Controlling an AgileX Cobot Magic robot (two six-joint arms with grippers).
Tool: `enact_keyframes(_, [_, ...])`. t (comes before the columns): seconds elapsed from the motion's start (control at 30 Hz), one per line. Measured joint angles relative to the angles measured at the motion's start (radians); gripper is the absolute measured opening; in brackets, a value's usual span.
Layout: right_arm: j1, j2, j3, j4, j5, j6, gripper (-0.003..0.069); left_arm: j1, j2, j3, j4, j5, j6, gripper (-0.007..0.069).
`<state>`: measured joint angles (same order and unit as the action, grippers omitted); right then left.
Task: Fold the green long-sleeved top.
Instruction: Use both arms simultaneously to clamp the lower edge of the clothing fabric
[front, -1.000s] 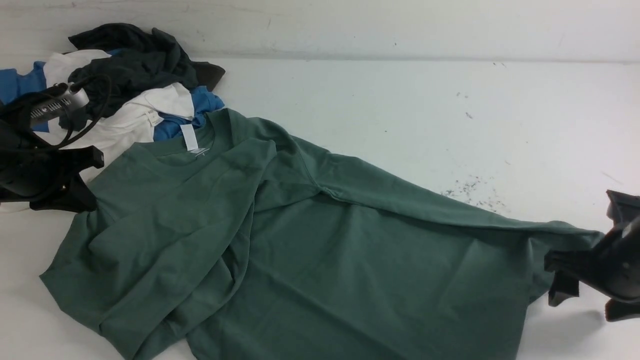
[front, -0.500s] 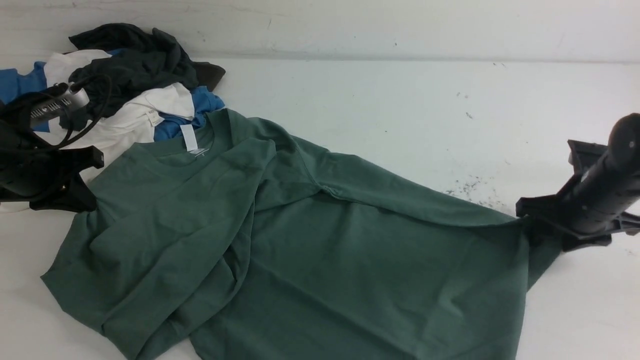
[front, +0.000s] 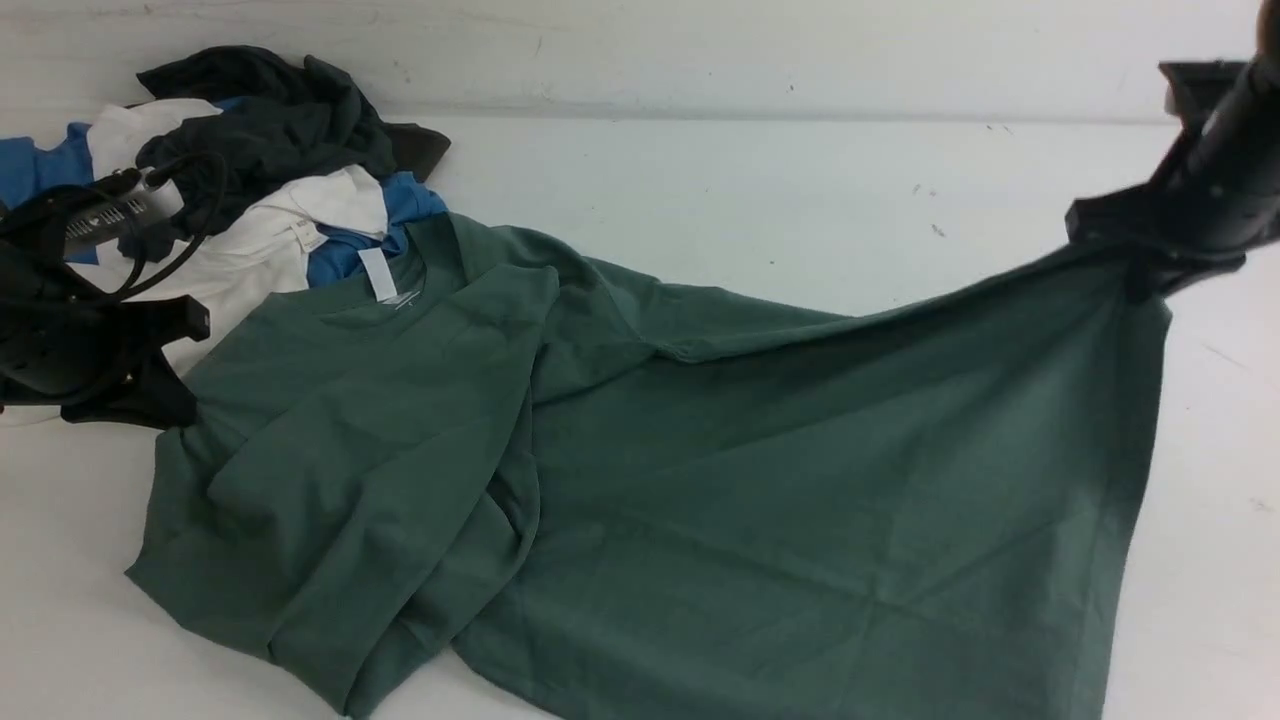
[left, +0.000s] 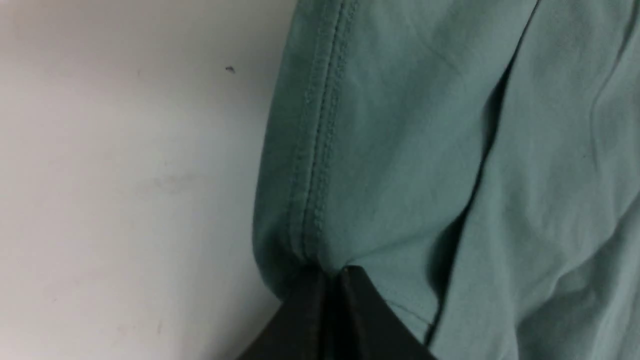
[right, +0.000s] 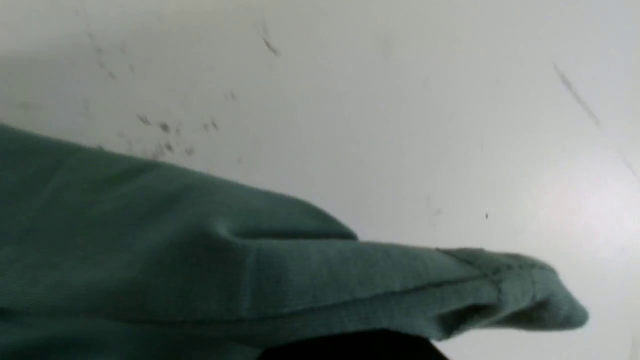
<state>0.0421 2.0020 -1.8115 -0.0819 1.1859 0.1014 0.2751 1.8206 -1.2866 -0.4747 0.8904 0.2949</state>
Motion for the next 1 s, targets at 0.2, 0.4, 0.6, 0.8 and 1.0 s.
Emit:
enact_keyframes(0.2, [0.078,0.164,-0.161,-0.105,0.032,0.047,0.0036,0.0,0.0,0.0,0.0,0.001,0.003,0.0006])
enact_keyframes(0.4, [0.09,0.257,-0.166,-0.228,0.042,0.07,0.0204,0.0,0.0,0.0,0.001,0.001,0.004,0.0006])
enact_keyframes(0.6, [0.086,0.155,-0.156,-0.231,0.043,0.073,0.0374,0.0,0.0,-0.001,0.001,-0.002,0.005,0.0006])
enact_keyframes(0.8, [0.099,-0.153,0.13,0.037,0.041,0.051,0.0399,0.0,-0.001,-0.001,0.001,-0.002,0.005,0.0006])
enact_keyframes(1.0, [0.297,-0.427,0.633,0.148,0.043,-0.06,0.0407,0.0,-0.001,-0.001,0.001,-0.003,0.005,0.0006])
